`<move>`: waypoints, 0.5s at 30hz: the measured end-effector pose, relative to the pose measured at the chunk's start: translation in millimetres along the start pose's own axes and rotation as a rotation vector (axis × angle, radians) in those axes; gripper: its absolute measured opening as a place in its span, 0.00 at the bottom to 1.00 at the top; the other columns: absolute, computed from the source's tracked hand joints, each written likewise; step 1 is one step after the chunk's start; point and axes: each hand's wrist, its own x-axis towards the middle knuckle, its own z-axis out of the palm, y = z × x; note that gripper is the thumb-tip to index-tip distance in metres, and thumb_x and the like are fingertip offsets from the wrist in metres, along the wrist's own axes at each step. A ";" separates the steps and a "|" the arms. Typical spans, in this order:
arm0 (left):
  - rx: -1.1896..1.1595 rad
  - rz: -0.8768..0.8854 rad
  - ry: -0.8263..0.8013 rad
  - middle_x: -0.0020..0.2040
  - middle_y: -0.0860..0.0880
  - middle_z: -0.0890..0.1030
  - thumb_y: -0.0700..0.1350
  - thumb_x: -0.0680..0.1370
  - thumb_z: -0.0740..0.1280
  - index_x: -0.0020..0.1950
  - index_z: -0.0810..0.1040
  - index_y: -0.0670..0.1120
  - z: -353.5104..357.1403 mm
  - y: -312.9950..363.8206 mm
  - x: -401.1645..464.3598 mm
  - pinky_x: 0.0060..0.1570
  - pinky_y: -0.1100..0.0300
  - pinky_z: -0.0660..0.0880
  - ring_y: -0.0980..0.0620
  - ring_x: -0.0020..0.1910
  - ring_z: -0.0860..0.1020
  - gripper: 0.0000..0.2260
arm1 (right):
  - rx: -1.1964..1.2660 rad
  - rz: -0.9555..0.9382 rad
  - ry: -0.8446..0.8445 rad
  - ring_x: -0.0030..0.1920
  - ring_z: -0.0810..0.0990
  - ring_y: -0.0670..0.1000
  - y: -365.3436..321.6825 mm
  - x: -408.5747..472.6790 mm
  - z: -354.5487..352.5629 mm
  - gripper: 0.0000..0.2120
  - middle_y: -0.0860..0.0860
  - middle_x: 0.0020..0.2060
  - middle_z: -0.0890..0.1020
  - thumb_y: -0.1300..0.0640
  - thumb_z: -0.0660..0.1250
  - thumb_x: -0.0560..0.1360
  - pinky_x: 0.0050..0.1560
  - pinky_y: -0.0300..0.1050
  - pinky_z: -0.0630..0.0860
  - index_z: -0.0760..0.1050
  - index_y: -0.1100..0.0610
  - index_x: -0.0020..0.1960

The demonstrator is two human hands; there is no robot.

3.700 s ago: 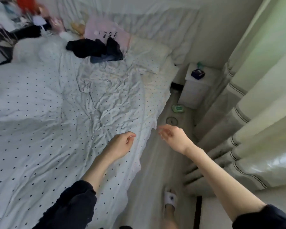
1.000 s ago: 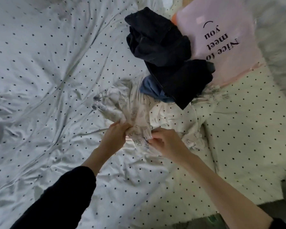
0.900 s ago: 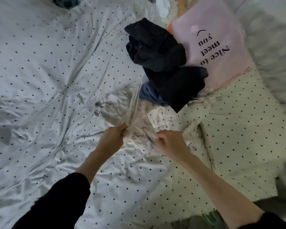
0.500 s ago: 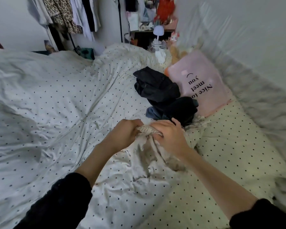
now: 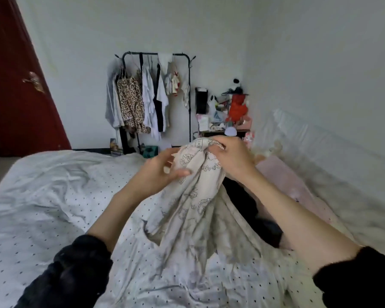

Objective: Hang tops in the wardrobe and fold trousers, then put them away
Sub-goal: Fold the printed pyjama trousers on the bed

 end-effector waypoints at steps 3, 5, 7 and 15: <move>0.110 -0.088 -0.020 0.45 0.55 0.80 0.53 0.72 0.72 0.55 0.75 0.51 -1.6 -17.2 -5.4 0.38 0.67 0.70 0.56 0.43 0.77 0.15 | 0.097 -0.052 0.022 0.50 0.80 0.49 -26.6 30.1 -16.3 0.13 0.52 0.51 0.83 0.62 0.65 0.75 0.53 0.44 0.76 0.80 0.58 0.58; 0.166 -0.130 0.102 0.42 0.46 0.82 0.46 0.75 0.70 0.50 0.79 0.43 -2.1 -27.6 -7.1 0.37 0.59 0.69 0.47 0.41 0.77 0.07 | 0.074 -0.065 0.028 0.51 0.81 0.53 -28.7 41.6 -22.7 0.12 0.52 0.50 0.84 0.61 0.65 0.75 0.53 0.48 0.77 0.80 0.58 0.57; 0.212 -0.154 0.153 0.39 0.44 0.80 0.44 0.75 0.70 0.45 0.79 0.41 -12.6 -31.1 -6.7 0.36 0.58 0.68 0.44 0.39 0.76 0.07 | 0.030 -0.026 0.020 0.54 0.80 0.53 -12.1 45.3 -26.8 0.11 0.53 0.53 0.83 0.60 0.66 0.75 0.56 0.49 0.76 0.80 0.59 0.57; 0.300 -0.127 0.017 0.31 0.49 0.76 0.42 0.73 0.72 0.40 0.81 0.38 -31.6 -17.5 11.6 0.30 0.65 0.62 0.54 0.30 0.70 0.07 | -0.082 0.277 -0.557 0.70 0.66 0.50 62.6 -5.9 23.4 0.35 0.49 0.71 0.67 0.53 0.72 0.72 0.66 0.43 0.65 0.60 0.50 0.74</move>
